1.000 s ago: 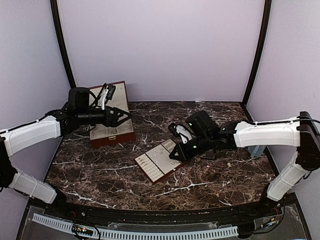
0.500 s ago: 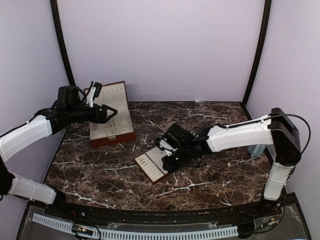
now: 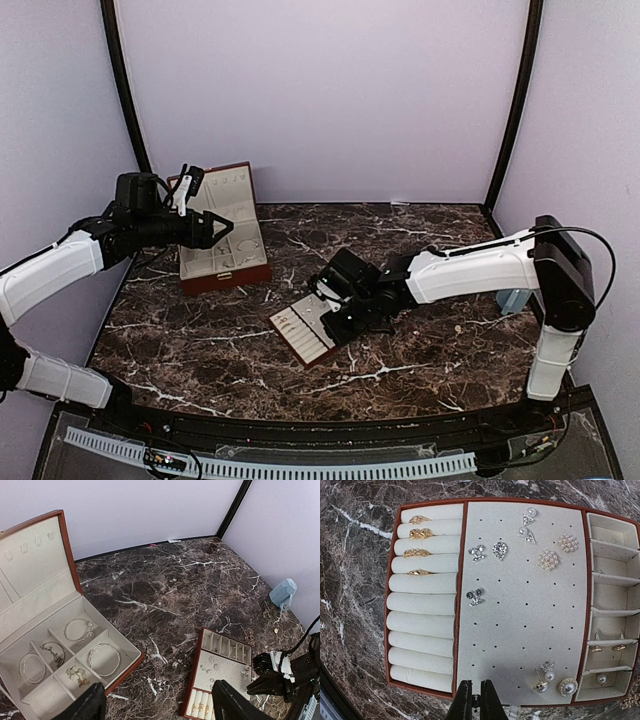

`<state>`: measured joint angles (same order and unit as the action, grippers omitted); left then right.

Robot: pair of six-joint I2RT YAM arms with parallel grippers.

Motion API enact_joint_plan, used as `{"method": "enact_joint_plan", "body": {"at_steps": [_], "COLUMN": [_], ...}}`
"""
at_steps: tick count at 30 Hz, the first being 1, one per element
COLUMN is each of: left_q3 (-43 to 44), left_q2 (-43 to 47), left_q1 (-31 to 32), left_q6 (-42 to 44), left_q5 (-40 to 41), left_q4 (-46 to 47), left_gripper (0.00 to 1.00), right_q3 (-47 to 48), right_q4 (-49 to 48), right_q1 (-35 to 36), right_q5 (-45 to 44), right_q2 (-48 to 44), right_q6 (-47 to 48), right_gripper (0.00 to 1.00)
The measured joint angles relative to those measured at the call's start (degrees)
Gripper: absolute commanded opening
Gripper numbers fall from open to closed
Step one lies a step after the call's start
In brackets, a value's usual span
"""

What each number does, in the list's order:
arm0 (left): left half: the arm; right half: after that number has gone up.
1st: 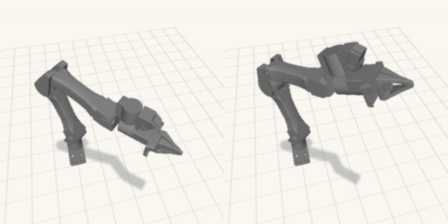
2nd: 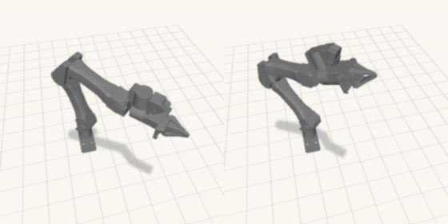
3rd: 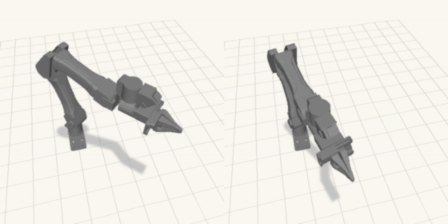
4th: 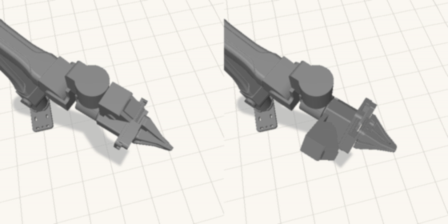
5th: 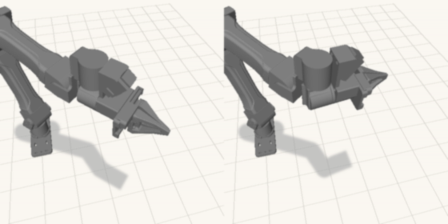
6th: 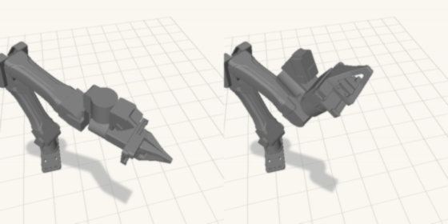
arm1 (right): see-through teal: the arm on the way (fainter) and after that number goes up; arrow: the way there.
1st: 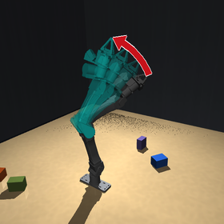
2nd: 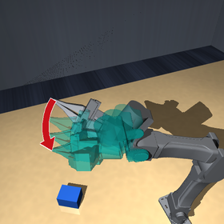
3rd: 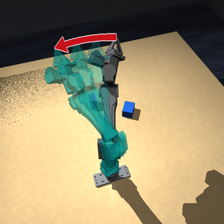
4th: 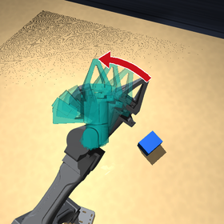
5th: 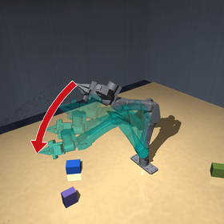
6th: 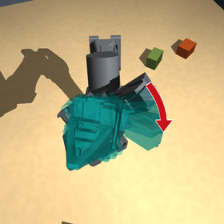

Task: Organize the mixed jewelry
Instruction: Insert the earring into the earring holder.

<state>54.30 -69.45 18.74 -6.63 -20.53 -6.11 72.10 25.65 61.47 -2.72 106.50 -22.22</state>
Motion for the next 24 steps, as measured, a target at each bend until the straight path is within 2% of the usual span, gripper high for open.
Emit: {"method": "enact_joint_plan", "body": {"at_steps": [24], "left_q3": [0.0], "left_q2": [0.0], "left_q1": [0.0], "left_q6": [0.3], "left_q5": [0.0], "left_q4": [0.0], "left_gripper": [0.76], "right_q3": [1.1], "right_q4": [-0.4], "right_q1": [0.0], "right_q5": [0.0], "right_q2": [2.2], "right_q6": [0.6], "right_gripper": [0.04]}}
